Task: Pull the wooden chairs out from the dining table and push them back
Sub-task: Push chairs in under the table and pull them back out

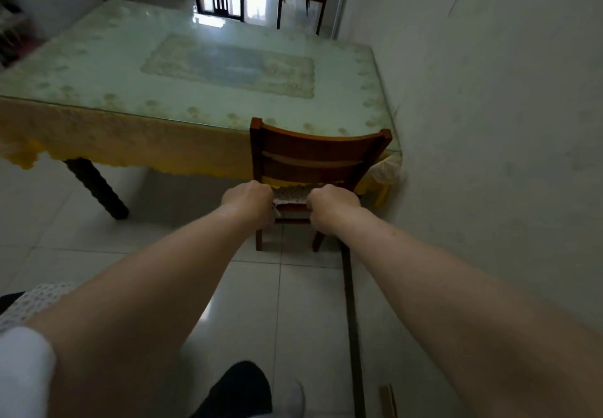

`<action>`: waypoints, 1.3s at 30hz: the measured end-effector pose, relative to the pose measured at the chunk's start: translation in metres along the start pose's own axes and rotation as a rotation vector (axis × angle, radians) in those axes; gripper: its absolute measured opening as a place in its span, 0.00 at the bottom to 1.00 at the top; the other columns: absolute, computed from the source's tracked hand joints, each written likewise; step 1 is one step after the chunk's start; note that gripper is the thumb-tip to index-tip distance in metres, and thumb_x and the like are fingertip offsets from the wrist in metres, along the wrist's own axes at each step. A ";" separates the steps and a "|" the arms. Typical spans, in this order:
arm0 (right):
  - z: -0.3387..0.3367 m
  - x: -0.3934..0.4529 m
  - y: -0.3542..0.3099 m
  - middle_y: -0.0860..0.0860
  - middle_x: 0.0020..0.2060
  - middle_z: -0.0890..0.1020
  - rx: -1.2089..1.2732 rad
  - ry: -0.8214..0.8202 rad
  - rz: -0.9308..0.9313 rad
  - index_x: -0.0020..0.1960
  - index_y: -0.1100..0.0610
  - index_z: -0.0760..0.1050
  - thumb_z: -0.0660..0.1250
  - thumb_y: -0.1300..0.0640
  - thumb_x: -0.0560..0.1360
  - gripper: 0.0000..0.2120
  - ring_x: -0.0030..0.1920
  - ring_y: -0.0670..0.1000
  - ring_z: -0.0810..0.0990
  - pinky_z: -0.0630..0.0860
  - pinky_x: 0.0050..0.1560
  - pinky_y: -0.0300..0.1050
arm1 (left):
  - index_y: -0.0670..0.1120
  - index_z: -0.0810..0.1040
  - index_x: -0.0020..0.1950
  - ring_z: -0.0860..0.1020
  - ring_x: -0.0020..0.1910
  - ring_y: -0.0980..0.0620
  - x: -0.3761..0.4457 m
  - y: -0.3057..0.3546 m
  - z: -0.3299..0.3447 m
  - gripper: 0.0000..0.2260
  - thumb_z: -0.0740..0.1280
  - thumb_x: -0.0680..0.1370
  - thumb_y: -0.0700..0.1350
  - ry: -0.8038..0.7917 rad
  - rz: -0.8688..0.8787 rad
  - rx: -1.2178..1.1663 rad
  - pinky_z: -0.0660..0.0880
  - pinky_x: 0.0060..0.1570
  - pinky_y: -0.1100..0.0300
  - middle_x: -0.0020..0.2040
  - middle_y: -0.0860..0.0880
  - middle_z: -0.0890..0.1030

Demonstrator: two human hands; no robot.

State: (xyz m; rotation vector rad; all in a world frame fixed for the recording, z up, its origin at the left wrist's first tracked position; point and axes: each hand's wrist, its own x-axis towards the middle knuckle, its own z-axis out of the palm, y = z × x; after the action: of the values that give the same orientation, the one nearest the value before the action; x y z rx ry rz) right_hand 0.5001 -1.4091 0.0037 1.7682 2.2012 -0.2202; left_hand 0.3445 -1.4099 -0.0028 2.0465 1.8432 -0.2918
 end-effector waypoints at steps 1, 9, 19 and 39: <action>-0.002 0.010 0.006 0.52 0.41 0.75 -0.008 -0.007 -0.011 0.49 0.54 0.76 0.65 0.59 0.76 0.03 0.39 0.54 0.76 0.75 0.35 0.48 | 0.45 0.80 0.55 0.80 0.45 0.45 0.010 0.002 -0.005 0.07 0.69 0.78 0.45 -0.006 -0.012 -0.007 0.80 0.49 0.49 0.46 0.47 0.79; -0.030 0.092 0.046 0.53 0.40 0.76 0.002 -0.043 -0.052 0.49 0.56 0.75 0.64 0.62 0.76 0.03 0.38 0.55 0.77 0.75 0.33 0.48 | 0.44 0.80 0.52 0.80 0.44 0.45 0.101 0.002 -0.034 0.07 0.69 0.78 0.47 0.019 0.010 0.037 0.81 0.48 0.49 0.44 0.47 0.79; -0.049 0.190 0.092 0.52 0.41 0.75 0.039 0.144 -0.008 0.47 0.55 0.70 0.63 0.63 0.75 0.05 0.40 0.54 0.75 0.77 0.37 0.49 | 0.44 0.76 0.60 0.76 0.55 0.43 0.213 0.014 -0.065 0.16 0.70 0.77 0.52 0.243 0.149 0.137 0.72 0.47 0.52 0.55 0.45 0.78; -0.019 0.252 0.140 0.53 0.44 0.78 -0.019 -0.156 -0.045 0.51 0.53 0.76 0.65 0.67 0.74 0.12 0.42 0.56 0.78 0.76 0.38 0.51 | 0.46 0.80 0.53 0.74 0.41 0.44 0.276 0.038 -0.047 0.10 0.64 0.77 0.34 -0.047 0.053 0.167 0.71 0.40 0.52 0.44 0.47 0.76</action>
State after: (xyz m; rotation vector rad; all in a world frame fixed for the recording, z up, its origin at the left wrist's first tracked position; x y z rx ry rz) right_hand 0.5856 -1.1386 -0.0521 1.6350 2.1268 -0.3345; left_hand 0.4115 -1.1421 -0.0633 2.1751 1.7871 -0.4900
